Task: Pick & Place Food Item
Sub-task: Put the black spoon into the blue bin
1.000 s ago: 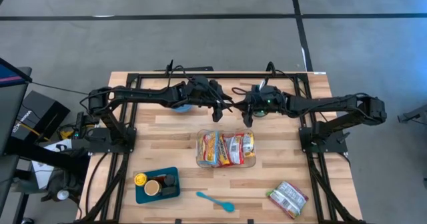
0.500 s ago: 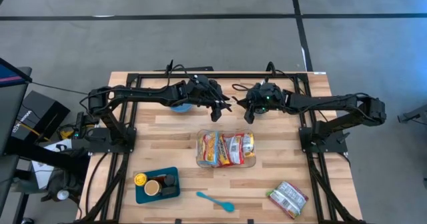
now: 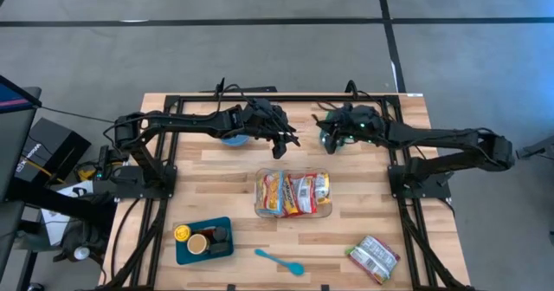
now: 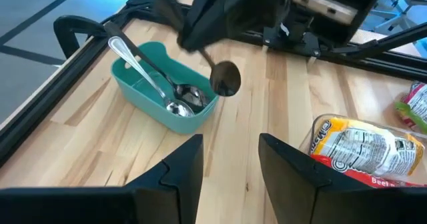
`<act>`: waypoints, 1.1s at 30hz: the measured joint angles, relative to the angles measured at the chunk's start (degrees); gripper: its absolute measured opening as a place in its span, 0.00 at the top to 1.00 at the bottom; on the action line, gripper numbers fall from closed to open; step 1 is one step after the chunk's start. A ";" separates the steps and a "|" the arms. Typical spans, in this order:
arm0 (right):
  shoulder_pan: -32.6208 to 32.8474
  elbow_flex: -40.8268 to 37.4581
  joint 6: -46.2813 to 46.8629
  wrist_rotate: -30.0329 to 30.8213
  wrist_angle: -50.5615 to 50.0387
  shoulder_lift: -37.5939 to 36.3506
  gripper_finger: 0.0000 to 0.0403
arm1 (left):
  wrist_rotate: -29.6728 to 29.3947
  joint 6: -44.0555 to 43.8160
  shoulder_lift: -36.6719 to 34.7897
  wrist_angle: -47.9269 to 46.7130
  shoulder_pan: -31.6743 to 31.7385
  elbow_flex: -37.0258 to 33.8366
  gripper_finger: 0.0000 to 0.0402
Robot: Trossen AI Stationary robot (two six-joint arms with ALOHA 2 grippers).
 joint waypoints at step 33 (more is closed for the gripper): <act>-19.96 -11.77 15.34 1.38 16.81 -0.20 1.00 | 0.00 0.00 0.07 3.36 -0.15 0.00 0.65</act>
